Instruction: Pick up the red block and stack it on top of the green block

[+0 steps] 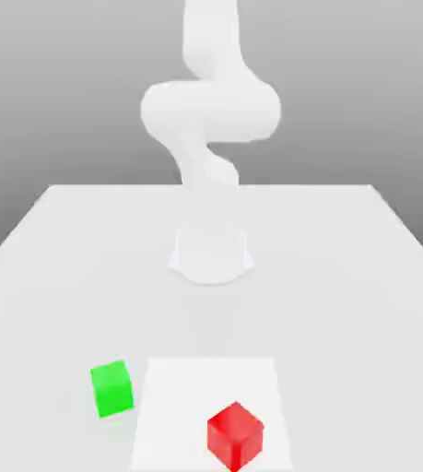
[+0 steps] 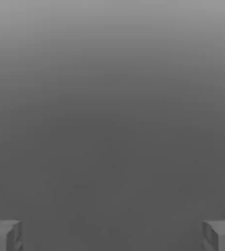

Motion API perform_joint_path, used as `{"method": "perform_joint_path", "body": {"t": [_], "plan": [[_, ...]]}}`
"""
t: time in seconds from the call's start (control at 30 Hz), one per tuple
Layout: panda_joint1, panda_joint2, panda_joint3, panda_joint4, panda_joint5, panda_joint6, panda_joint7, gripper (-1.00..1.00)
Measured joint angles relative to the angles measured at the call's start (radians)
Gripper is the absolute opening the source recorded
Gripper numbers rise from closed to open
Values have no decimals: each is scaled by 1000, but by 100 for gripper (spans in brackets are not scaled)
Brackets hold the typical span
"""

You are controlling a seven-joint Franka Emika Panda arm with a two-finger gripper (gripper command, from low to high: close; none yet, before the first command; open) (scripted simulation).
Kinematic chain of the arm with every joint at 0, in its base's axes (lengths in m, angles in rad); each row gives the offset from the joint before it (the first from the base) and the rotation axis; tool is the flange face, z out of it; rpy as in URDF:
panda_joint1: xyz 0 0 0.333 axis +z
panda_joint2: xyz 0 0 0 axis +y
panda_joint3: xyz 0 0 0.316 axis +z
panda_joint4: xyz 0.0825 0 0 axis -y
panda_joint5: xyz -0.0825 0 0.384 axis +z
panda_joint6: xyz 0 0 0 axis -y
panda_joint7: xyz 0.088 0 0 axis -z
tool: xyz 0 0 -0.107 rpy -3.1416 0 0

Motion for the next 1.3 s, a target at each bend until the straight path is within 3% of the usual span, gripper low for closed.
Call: {"method": "perform_joint_path", "body": {"t": [0.43, 0.63, 0.83, 0.97, 1.0, 1.3], "plan": [[149, 480, -108, -90, 102, 180, -386, 0], [175, 695, -111, -131, 116, 264, -539, 0], [177, 901, -110, -169, 64, 358, -635, 0], [157, 1045, -82, -153, 96, 470, -674, 0], [149, 1076, -72, -148, 105, 495, -680, -100], [157, 1027, -84, -156, 85, 454, -666, -100]]}}
